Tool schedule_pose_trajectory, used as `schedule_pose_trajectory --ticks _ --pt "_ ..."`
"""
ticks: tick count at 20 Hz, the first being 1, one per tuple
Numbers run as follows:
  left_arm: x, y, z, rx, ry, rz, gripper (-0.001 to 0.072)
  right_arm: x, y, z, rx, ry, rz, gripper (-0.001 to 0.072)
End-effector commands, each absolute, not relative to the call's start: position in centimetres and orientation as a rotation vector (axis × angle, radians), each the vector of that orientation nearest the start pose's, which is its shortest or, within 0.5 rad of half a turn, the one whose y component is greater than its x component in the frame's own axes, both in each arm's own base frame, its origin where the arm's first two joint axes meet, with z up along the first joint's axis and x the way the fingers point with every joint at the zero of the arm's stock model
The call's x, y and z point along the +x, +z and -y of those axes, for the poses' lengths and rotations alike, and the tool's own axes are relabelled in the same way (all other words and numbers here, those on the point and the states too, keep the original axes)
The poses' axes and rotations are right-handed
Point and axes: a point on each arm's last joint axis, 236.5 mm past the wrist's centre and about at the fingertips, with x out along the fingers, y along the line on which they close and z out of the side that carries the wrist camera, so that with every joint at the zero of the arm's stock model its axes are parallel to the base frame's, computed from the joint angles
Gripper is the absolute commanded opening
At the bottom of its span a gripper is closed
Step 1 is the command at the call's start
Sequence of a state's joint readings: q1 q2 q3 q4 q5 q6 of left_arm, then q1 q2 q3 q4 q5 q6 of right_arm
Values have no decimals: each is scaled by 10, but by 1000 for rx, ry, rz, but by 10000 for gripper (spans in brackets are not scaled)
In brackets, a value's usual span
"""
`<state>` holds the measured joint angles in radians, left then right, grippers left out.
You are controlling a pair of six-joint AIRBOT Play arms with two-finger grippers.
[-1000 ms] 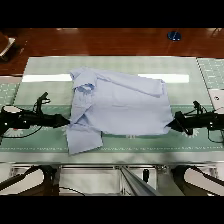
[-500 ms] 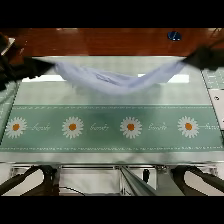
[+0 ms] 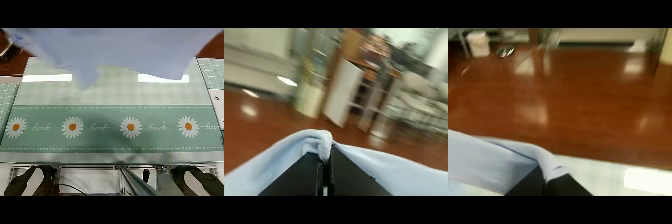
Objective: Fold the shirts.
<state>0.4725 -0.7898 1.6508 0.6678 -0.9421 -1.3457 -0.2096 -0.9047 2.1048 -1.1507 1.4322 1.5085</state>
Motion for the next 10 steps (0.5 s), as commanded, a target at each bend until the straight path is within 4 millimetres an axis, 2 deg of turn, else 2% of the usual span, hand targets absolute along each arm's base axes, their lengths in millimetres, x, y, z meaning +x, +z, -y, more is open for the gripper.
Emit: schedule_pose_trajectory --ticks 1,3,6,8,10 --pt "210 541 -25 -83 140 250 21 185 508 -26 -3 63 -98 20" --pt "171 550 -12 -31 181 300 21 160 505 -25 1 38 -98 20" --pt "136 536 4 26 171 264 21 143 477 -29 12 41 -188 20" --pt "130 523 7 28 144 228 21 143 449 -29 26 47 -290 21" --pt "144 500 7 -7 98 150 21 154 419 -32 44 70 -404 21"
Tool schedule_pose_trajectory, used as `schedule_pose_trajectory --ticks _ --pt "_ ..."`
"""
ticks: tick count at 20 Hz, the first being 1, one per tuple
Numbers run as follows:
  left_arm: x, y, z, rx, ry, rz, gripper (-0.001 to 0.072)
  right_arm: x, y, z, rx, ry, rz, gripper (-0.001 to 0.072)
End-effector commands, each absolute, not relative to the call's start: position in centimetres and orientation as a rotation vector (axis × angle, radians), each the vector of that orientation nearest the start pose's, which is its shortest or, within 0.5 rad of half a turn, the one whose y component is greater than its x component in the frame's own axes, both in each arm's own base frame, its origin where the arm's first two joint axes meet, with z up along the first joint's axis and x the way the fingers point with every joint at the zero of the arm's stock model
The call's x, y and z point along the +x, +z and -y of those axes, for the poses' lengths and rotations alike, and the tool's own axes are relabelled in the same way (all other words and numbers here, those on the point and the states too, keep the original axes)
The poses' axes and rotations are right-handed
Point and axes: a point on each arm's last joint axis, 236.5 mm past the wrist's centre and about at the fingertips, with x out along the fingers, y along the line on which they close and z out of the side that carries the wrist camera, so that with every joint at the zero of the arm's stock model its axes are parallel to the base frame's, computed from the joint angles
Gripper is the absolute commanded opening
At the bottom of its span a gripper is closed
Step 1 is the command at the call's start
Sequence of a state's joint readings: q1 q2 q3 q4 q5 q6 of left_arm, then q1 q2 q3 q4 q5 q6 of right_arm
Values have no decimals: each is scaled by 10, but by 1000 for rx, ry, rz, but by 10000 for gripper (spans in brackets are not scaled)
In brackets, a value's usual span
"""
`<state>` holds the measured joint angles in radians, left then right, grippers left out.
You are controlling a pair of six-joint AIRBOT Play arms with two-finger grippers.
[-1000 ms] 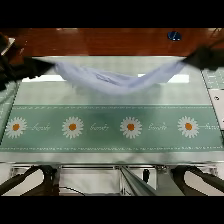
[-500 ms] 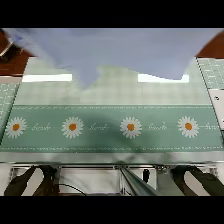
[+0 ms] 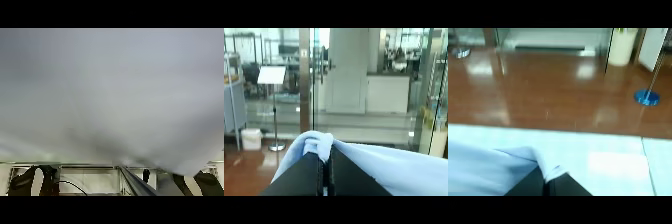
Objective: Fold the shirts.
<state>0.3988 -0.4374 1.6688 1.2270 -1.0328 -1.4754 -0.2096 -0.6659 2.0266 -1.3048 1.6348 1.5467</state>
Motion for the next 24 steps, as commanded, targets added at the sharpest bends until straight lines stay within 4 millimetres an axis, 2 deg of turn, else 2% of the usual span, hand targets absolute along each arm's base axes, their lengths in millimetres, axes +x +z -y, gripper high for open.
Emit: schedule_pose_trajectory --ticks 1,3,6,9,12,13,15,18,20,22,24 --pt "159 482 8 -33 70 93 21 162 406 -34 56 88 -448 20" --pt "196 432 10 -93 14 -54 21 183 376 -40 88 135 -535 21" --pt "256 336 20 -243 -89 -302 21 224 326 -44 160 186 -634 21" --pt "315 255 25 -348 -161 -441 21 273 259 -46 268 215 -740 20" --pt "383 180 26 -311 -175 -532 21 332 188 -27 331 165 -836 20" --pt "408 159 27 -321 -170 -561 21 352 172 -23 347 158 -860 21" --pt "453 126 33 -331 -162 -602 21 398 142 -17 400 154 -865 20" --pt "516 82 53 -343 -188 -688 21 466 99 -6 490 132 -871 20" --pt "550 65 63 -391 -186 -713 21 506 77 -2 538 130 -882 21" --pt "576 52 71 -441 -179 -727 21 535 57 -1 568 141 -908 21" --pt "588 36 78 -466 -183 -763 21 553 38 -1 606 143 -939 20"
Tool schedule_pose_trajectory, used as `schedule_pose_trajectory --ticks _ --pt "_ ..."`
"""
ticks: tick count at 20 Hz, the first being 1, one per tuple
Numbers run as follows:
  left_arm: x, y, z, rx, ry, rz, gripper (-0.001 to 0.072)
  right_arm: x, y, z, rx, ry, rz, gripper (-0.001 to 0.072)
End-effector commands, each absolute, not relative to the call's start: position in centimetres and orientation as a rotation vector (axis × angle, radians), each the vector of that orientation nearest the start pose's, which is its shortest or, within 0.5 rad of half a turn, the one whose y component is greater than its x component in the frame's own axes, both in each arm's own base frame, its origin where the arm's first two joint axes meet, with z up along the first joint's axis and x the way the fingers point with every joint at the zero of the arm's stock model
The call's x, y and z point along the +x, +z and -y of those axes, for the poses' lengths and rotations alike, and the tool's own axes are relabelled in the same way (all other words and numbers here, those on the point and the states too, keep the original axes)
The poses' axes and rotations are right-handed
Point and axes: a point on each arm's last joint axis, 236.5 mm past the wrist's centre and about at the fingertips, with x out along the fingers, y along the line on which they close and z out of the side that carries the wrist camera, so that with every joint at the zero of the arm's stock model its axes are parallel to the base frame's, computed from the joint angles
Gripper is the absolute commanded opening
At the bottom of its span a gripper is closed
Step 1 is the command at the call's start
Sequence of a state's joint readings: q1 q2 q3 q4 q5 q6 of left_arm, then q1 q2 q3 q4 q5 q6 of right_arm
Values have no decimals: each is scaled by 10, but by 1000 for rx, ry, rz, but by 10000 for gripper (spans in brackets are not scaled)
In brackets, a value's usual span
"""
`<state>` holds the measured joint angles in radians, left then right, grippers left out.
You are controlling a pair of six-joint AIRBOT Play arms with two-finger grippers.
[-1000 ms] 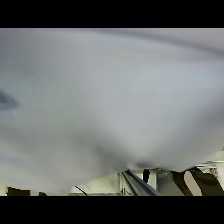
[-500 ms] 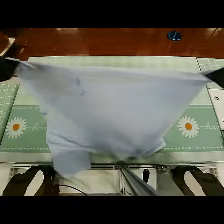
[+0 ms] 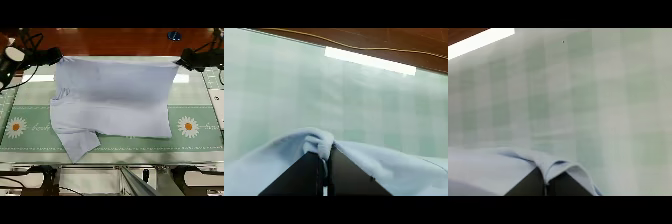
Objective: Fold the shirts.
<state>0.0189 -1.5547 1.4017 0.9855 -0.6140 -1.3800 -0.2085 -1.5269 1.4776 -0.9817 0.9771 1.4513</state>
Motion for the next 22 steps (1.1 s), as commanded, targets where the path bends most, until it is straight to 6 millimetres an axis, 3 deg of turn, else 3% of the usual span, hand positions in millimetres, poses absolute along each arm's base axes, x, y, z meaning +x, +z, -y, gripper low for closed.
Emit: schedule_pose_trajectory --ticks 1,5,9,11,13,16,20,22 --pt "589 27 80 -478 -184 -789 21 557 28 -1 613 145 -956 20" --pt "576 6 77 -482 -195 -888 21 550 4 -5 603 166 -1039 21" --pt "550 14 55 -470 -234 -994 22 531 13 3 603 199 -1098 21" --pt "526 11 53 -450 -284 -1094 21 508 13 -2 563 259 -1179 21" --pt "490 -10 54 -360 -333 -1246 21 479 -1 -8 509 289 -1305 21" --pt "443 -50 33 -245 -288 -1448 21 451 -29 -12 493 284 -1424 21" --pt "410 -81 41 -232 -340 -1543 22 432 -60 -17 540 262 -1484 21" --pt "399 -84 47 -258 -358 -1579 23 426 -65 -21 563 266 -1506 29"
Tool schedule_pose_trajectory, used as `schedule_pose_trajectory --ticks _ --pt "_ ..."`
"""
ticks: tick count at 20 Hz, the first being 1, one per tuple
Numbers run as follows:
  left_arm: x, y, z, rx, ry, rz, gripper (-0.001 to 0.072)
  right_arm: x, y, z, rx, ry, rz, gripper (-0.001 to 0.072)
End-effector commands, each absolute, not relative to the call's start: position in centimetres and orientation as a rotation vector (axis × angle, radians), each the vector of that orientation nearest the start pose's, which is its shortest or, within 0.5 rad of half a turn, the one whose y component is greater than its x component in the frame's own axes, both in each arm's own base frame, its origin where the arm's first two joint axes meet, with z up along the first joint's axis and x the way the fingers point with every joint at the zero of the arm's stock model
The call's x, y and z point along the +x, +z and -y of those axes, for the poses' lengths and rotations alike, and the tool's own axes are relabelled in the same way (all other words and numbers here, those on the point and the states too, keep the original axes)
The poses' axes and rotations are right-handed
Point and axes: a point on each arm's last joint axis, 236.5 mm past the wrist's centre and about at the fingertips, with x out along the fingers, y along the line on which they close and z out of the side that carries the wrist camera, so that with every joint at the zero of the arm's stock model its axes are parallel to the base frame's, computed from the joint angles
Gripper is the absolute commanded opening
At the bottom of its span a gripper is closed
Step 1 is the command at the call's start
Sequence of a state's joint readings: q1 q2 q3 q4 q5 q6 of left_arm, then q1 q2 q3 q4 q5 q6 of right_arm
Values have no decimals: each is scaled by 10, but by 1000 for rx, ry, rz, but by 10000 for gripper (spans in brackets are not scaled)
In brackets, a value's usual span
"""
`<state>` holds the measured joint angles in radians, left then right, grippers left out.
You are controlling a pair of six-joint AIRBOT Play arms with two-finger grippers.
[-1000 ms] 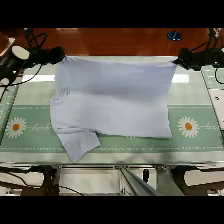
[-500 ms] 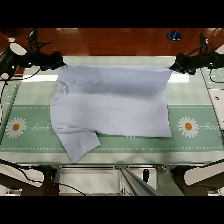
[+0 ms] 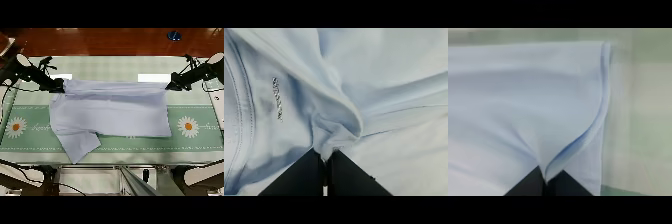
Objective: Fold the shirts.
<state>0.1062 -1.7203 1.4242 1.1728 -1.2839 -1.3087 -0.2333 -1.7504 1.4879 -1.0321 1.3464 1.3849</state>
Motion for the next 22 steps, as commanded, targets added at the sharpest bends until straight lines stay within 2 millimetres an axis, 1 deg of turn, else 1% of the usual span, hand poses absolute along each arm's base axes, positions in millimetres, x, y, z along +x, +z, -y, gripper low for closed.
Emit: schedule_pose_trajectory --ticks 1,2,3,5,6,8,9,10,11,12,13,14,16,17,19,20,22 --pt "396 -81 48 -280 -345 -1598 100 423 -64 -22 579 258 -1520 193" --pt "389 -76 49 -299 -338 -1628 406 419 -61 -25 596 261 -1538 427" --pt "383 -72 47 -293 -333 -1654 507 413 -55 -27 597 275 -1552 409" --pt "376 -57 40 -279 -296 -1656 507 406 -34 -21 579 273 -1539 409" --pt "376 -44 37 -273 -290 -1623 507 403 -20 -13 555 259 -1520 409" --pt "371 -19 25 -283 -261 -1554 507 390 9 19 470 158 -1460 409" --pt "362 -11 16 -303 -232 -1519 507 382 20 34 447 105 -1423 409" --pt "348 -9 5 -321 -202 -1490 507 372 28 47 449 49 -1375 409" --pt "330 -13 -6 -346 -169 -1475 507 361 32 55 470 6 -1322 409" --pt "308 -20 -15 -389 -133 -1468 507 347 31 58 496 -34 -1269 409" --pt "284 -30 -20 -457 -112 -1456 507 332 25 57 522 -59 -1227 409" --pt "265 -38 -20 -562 -92 -1424 507 314 18 49 552 -62 -1195 409" --pt "243 -50 -10 -808 -70 -1340 507 286 2 23 606 -32 -1150 409" --pt "233 -57 -5 -893 -63 -1326 506 274 -5 10 633 -13 -1143 408" --pt "211 -74 3 -908 -53 -1394 506 257 -14 -16 700 43 -1133 408" --pt "202 -81 7 -896 -51 -1429 506 252 -16 -24 726 62 -1127 408" --pt "196 -88 13 -893 -51 -1455 506 244 -22 -33 751 73 -1126 408"
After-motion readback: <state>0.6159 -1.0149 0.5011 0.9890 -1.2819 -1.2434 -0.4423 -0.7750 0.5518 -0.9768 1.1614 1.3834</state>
